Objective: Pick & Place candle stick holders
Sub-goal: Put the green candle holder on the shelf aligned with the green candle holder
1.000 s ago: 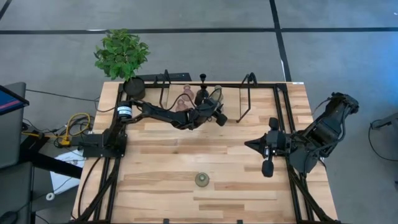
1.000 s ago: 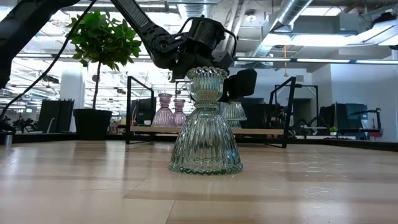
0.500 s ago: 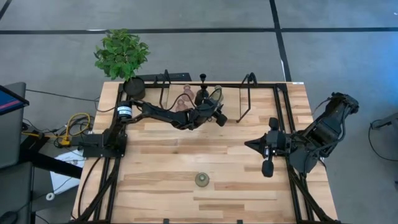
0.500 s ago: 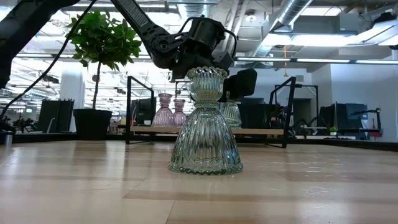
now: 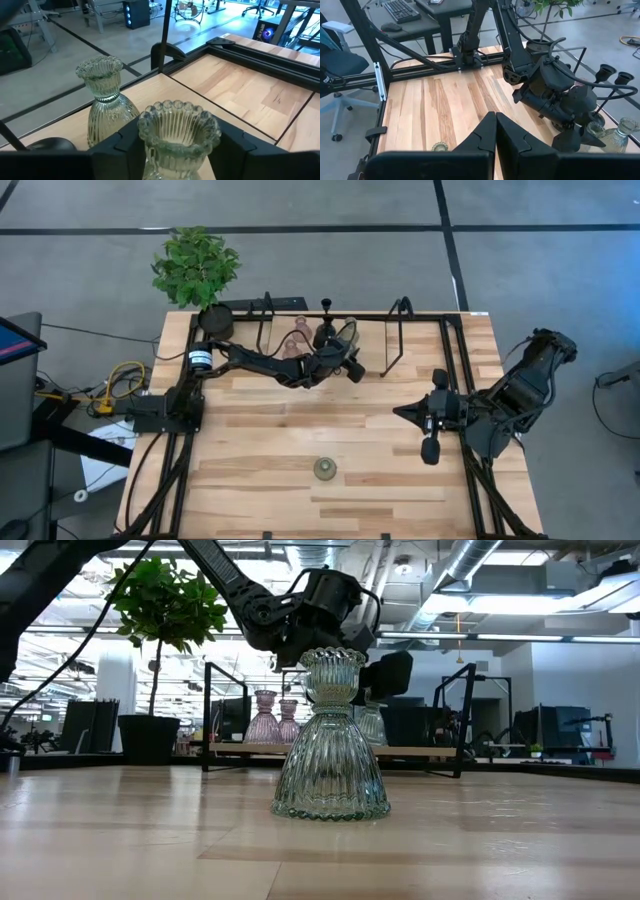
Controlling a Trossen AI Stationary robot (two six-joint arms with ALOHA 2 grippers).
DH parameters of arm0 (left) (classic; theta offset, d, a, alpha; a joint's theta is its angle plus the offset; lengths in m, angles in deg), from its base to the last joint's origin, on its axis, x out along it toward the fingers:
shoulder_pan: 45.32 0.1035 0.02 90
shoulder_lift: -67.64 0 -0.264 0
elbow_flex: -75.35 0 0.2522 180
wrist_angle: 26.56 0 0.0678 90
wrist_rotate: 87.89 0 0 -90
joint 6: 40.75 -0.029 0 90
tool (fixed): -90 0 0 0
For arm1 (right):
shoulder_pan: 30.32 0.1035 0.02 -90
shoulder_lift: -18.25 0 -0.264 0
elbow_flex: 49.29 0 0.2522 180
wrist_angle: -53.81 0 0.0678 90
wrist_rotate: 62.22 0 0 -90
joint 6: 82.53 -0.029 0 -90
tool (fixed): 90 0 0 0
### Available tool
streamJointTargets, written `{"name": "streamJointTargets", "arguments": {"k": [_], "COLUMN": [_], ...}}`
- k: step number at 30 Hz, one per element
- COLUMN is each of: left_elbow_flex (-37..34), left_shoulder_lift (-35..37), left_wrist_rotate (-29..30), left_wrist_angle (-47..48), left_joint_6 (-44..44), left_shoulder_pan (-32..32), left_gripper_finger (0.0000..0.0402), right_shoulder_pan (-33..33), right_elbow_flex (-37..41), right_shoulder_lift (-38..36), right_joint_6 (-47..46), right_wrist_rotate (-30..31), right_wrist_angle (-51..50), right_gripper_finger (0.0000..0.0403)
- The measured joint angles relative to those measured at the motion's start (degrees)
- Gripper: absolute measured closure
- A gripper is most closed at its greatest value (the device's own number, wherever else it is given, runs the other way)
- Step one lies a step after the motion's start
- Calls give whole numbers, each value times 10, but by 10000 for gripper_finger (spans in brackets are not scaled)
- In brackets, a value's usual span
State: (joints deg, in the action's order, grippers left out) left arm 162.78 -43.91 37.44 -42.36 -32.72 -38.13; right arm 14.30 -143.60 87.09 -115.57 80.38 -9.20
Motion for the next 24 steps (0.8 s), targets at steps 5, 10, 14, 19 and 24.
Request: {"name": "streamJointTargets", "arguments": {"k": [5,10,14,19,24], "left_elbow_flex": [0,-1,-1,-1,-1], "left_shoulder_lift": [-4,-21,-27,-21,-21], "left_wrist_rotate": [-10,-16,-20,-33,-58], "left_wrist_angle": [-3,4,-4,-6,-9], "left_joint_6": [11,55,59,58,58], "left_shoulder_pan": [1,6,6,6,3], "left_gripper_finger": [199,172,165,173,180], "right_shoulder_pan": [0,0,0,0,0], "right_elbow_flex": [0,0,0,0,0], "right_shoulder_lift": [0,0,0,0,0], "right_joint_6": [0,0,0,0,0], "right_wrist_rotate": [0,0,0,0,-1], "right_wrist_angle": [1,2,4,5,5], "right_gripper_finger": [403,403,403,403,403]}}
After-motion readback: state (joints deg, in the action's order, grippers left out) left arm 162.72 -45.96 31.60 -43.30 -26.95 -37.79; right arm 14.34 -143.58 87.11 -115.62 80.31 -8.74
